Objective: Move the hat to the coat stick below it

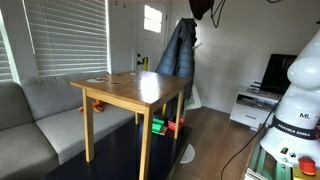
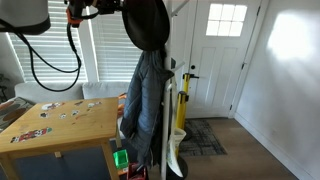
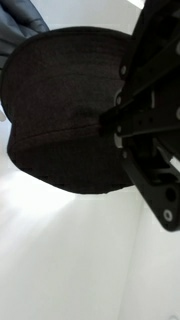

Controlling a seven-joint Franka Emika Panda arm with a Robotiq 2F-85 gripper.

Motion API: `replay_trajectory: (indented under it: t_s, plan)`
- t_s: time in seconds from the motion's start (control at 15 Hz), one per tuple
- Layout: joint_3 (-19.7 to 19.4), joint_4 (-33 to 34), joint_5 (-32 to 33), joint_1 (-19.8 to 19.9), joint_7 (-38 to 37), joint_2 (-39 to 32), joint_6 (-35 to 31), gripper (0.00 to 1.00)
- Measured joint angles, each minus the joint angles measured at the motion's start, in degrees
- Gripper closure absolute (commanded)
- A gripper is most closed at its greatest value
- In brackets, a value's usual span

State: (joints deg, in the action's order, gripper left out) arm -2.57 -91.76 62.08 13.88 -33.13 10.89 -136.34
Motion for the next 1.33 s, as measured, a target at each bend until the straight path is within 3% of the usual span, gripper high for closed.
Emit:
replay_trajectory:
  t_s: [0.8, 1.33]
  plan:
    - [2.72, -10.18, 3.82, -3.88, 1.93, 9.78, 20.11, 0.98]
    - [-1.91, -16.01, 5.18, -2.75, -2.75, 10.5, 23.36, 0.98]
